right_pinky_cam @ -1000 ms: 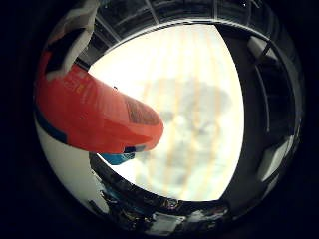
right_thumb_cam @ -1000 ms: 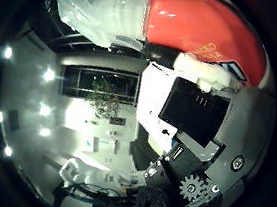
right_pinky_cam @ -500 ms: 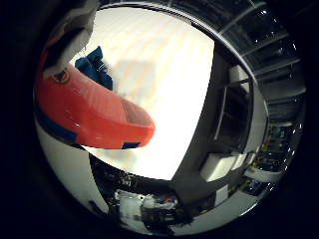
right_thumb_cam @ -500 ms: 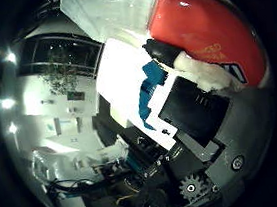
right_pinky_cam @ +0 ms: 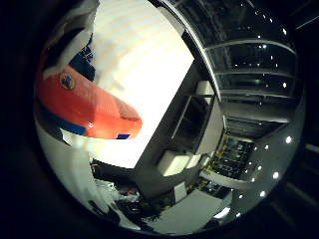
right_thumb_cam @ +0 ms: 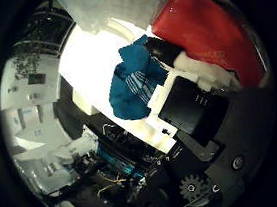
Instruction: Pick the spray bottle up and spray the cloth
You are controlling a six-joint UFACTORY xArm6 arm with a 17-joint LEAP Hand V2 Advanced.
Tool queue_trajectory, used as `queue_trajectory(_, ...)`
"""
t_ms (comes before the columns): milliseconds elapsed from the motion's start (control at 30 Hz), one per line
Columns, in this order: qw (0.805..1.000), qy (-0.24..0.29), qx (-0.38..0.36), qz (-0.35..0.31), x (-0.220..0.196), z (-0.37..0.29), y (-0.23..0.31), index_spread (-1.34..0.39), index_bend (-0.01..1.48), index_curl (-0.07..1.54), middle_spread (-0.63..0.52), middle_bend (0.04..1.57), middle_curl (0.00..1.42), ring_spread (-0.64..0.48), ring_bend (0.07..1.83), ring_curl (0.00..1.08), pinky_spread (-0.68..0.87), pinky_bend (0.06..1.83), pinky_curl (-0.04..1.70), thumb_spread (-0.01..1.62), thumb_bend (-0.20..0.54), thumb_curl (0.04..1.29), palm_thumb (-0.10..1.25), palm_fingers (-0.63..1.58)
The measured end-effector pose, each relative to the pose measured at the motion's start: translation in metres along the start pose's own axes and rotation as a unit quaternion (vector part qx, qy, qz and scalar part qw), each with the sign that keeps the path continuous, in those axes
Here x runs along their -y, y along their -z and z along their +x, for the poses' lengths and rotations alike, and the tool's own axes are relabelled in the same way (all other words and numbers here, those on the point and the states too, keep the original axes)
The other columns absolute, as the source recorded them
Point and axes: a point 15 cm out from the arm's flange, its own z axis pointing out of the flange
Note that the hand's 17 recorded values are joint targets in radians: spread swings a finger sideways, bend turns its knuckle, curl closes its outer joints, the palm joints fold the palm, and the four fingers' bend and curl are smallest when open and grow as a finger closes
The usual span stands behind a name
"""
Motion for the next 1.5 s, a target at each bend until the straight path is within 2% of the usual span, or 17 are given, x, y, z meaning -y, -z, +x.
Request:
queue_trajectory(233, 0.996, 0.022, -0.072, -0.051, 0.016, -0.004, 0.006, -0.18, 1.19, 0.70, -0.07, 1.37, 0.58, -0.16, 1.48, 0.59, -0.20, 0.97, 1.42, 0.95, -0.014, 0.75, 1.05, 1.20)
queue_trajectory(500, 0.981, 0.069, -0.151, -0.102, 0.020, -0.018, -0.006, -0.18, 1.19, 0.71, -0.07, 1.37, 0.59, -0.16, 1.48, 0.59, -0.20, 0.97, 1.42, 0.95, -0.015, 0.75, 1.04, 1.20)
queue_trajectory(633, 0.976, 0.084, -0.155, -0.130, 0.015, -0.033, -0.022, -0.18, 1.19, 0.71, -0.07, 1.37, 0.59, -0.16, 1.48, 0.59, -0.20, 0.97, 1.42, 0.96, -0.014, 0.75, 1.04, 1.20)
queue_trajectory(900, 0.970, 0.110, -0.162, -0.146, 0.018, -0.061, -0.042, -0.18, 1.19, 0.71, -0.07, 1.37, 0.59, -0.16, 1.48, 0.59, -0.20, 0.97, 1.42, 0.97, -0.014, 0.74, 1.03, 1.20)
queue_trajectory(1500, 0.968, 0.113, -0.163, -0.154, 0.020, -0.065, -0.056, -0.18, 1.18, 0.71, -0.07, 1.37, 0.59, -0.16, 1.48, 0.59, -0.20, 0.97, 1.42, 0.97, -0.014, 0.74, 1.03, 1.20)
